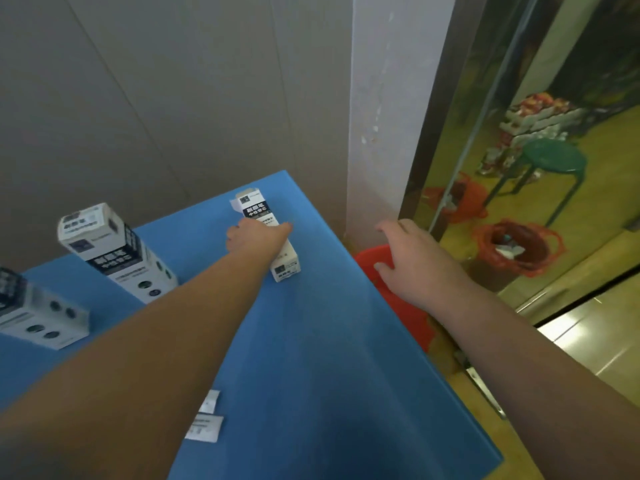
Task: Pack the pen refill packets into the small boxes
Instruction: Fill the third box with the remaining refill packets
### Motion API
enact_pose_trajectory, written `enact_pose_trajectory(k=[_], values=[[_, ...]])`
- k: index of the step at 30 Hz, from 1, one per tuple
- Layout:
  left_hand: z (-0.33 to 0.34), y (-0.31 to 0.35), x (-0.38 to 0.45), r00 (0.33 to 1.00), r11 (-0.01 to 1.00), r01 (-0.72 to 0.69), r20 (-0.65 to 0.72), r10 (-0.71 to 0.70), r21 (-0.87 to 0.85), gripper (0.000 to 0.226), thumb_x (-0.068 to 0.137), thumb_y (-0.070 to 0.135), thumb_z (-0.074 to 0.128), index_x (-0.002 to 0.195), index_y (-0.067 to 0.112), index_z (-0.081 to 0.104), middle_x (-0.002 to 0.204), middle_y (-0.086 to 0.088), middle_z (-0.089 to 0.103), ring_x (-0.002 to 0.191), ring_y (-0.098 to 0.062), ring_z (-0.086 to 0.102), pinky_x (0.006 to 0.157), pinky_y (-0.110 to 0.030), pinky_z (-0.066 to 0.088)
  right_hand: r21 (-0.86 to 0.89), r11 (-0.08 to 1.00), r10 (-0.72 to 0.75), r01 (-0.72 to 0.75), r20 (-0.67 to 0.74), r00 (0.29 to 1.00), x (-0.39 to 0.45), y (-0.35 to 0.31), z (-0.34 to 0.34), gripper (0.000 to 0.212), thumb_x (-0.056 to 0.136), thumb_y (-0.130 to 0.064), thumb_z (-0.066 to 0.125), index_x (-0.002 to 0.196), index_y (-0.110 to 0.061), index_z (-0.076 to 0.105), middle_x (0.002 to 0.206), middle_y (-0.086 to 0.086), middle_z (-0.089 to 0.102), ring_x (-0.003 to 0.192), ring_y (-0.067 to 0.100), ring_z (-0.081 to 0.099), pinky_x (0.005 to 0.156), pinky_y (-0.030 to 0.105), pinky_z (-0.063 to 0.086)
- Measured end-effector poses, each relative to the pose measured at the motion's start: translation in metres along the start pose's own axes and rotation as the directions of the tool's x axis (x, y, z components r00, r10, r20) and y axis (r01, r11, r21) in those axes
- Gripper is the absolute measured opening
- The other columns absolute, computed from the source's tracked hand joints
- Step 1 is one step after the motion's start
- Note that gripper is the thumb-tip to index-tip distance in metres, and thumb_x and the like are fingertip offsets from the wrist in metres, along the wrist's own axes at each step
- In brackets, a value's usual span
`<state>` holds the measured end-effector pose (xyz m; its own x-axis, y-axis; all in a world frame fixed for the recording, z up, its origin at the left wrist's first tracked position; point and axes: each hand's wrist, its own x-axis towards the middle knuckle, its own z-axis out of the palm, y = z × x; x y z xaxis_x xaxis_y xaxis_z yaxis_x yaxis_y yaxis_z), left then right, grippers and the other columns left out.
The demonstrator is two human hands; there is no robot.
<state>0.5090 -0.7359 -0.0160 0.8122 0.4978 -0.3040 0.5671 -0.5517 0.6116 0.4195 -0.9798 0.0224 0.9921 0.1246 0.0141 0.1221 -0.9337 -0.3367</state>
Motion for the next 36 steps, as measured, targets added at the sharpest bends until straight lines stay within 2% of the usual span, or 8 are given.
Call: enact_pose_trajectory(k=[4, 9, 12, 17, 21, 28, 33, 36], values=[[0.006, 0.004, -0.001, 1.0, 0.995, -0.012, -0.007, 0.012, -0.101, 0.057, 0.075, 0.035, 0.07, 0.123, 0.011, 0.051, 0.121, -0.012, 0.056, 0.107, -0.034, 0.06, 0.094, -0.047, 0.053, 0.029, 1.0, -0.011, 0.01, 0.021, 1.0, 0.007, 0.003, 0.003, 0.059, 0.092, -0.028, 0.067, 0.145, -0.025, 0.041, 0.14, 0.002, 0.049, 0.128, 0.027, 0.051, 0.1, 0.042, 0.049], [0.002, -0.016, -0.037, 0.963, 0.911, -0.266, -0.051, 0.263, -0.314, 0.05, 0.079, 0.024, 0.071, 0.116, 0.029, 0.038, 0.107, 0.004, 0.058, 0.093, -0.016, 0.063, 0.062, -0.027, 0.045, 0.042, 0.998, -0.036, 0.035, 0.023, 0.999, 0.02, -0.003, 0.002, 0.058, 0.092, -0.03, 0.066, 0.145, -0.026, 0.042, 0.14, 0.001, 0.049, 0.127, 0.026, 0.052, 0.098, 0.041, 0.05], [-0.012, -0.038, -0.069, 0.9, 0.828, -0.433, -0.126, 0.417, -0.356, 0.061, 0.081, 0.031, 0.079, 0.124, 0.04, 0.036, 0.118, 0.011, 0.059, 0.101, -0.007, 0.061, 0.074, -0.016, 0.044, 0.053, 0.997, -0.065, 0.064, 0.017, 0.998, 0.021, -0.016, 0.002, 0.056, 0.093, -0.031, 0.065, 0.144, -0.025, 0.043, 0.139, 0.002, 0.05, 0.128, 0.025, 0.052, 0.1, 0.041, 0.049], [-0.048, -0.089, -0.115, 0.852, 0.747, -0.51, -0.126, 0.509, -0.428, 0.068, 0.081, 0.044, 0.072, 0.141, 0.027, 0.043, 0.127, 0.004, 0.058, 0.116, -0.01, 0.059, 0.099, -0.036, 0.05, 0.05, 0.988, -0.148, 0.146, 0.04, 0.988, 0.011, -0.051, 0.007, 0.055, 0.093, -0.027, 0.065, 0.144, -0.02, 0.045, 0.139, 0.006, 0.05, 0.129, 0.028, 0.051, 0.103, 0.04, 0.045], [-0.087, -0.132, -0.146, 0.851, 0.718, -0.51, -0.158, 0.5, -0.474, 0.064, 0.078, 0.053, 0.069, 0.135, 0.039, 0.044, 0.127, 0.005, 0.06, 0.114, -0.008, 0.061, 0.094, -0.029, 0.053, 0.079, 0.978, -0.199, 0.195, 0.048, 0.979, -0.005, -0.089, 0.016, 0.054, 0.094, -0.026, 0.065, 0.144, -0.02, 0.046, 0.144, 0.005, 0.048, 0.131, 0.026, 0.05, 0.107, 0.036, 0.041], [-0.159, -0.218, -0.178, 0.855, 0.717, -0.517, -0.322, 0.407, -0.468, 0.063, 0.078, 0.023, 0.085, 0.105, 0.065, 0.047, 0.109, 0.027, 0.065, 0.097, 0.003, 0.067, 0.076, -0.009, 0.05, 0.103, 0.95, -0.306, 0.296, 0.096, 0.947, -0.043, -0.178, 0.05, 0.051, 0.093, -0.03, 0.064, 0.141, -0.02, 0.049, 0.142, 0.003, 0.051, 0.13, 0.026, 0.051, 0.104, 0.042, 0.045], [-0.2, -0.282, -0.191, 0.873, 0.746, -0.467, -0.383, 0.303, -0.476, 0.058, 0.078, 0.022, 0.087, 0.098, 0.06, 0.048, 0.104, 0.027, 0.067, 0.094, 0.004, 0.068, 0.072, -0.01, 0.052, 0.033, 0.934, -0.346, 0.355, 0.33, 0.878, -0.082, -0.228, 0.083, 0.06, 0.087, -0.047, 0.067, 0.139, -0.021, 0.051, 0.135, 0.002, 0.053, 0.128, 0.026, 0.05, 0.101, 0.042, 0.047], [-0.211, -0.311, -0.196, 0.88, 0.753, -0.439, -0.406, 0.248, -0.49, 0.059, 0.076, 0.02, 0.088, 0.096, 0.06, 0.048, 0.102, 0.025, 0.068, 0.092, 0.003, 0.069, 0.07, -0.012, 0.053, -0.039, 0.91, -0.36, 0.414, 0.424, 0.831, -0.104, -0.245, 0.104, 0.047, 0.08, -0.052, 0.07, 0.114, -0.022, 0.057, 0.109, -0.001, 0.053, 0.111, 0.024, 0.054, 0.086, 0.039, 0.05]])
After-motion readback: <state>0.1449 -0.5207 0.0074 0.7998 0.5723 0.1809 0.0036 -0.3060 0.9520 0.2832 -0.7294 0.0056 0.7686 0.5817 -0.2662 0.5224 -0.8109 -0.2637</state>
